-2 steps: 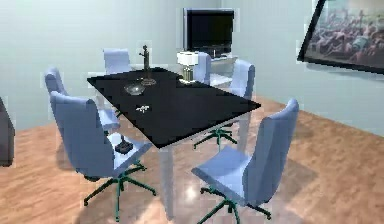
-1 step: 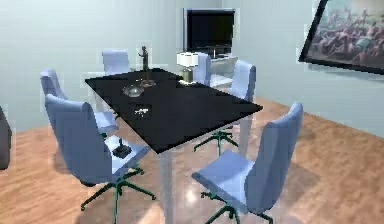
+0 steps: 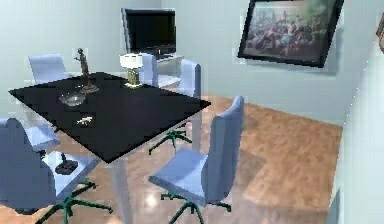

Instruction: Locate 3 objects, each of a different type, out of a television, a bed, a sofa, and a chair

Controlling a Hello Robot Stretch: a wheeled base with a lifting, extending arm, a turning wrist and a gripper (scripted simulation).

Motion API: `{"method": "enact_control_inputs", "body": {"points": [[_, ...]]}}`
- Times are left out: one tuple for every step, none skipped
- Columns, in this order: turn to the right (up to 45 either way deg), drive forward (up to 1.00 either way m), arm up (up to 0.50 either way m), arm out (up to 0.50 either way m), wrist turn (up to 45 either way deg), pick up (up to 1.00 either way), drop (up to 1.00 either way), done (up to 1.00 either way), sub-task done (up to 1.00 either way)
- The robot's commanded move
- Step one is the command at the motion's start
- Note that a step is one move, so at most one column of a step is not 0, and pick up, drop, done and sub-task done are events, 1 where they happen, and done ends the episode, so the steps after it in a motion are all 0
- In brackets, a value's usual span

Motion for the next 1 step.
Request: {"method": "enact_control_inputs", "body": {"points": [[0.0, 0.00, 0.00, 0.00, 0.0, 0.00, 0.00, 1.00, 0.00]]}}
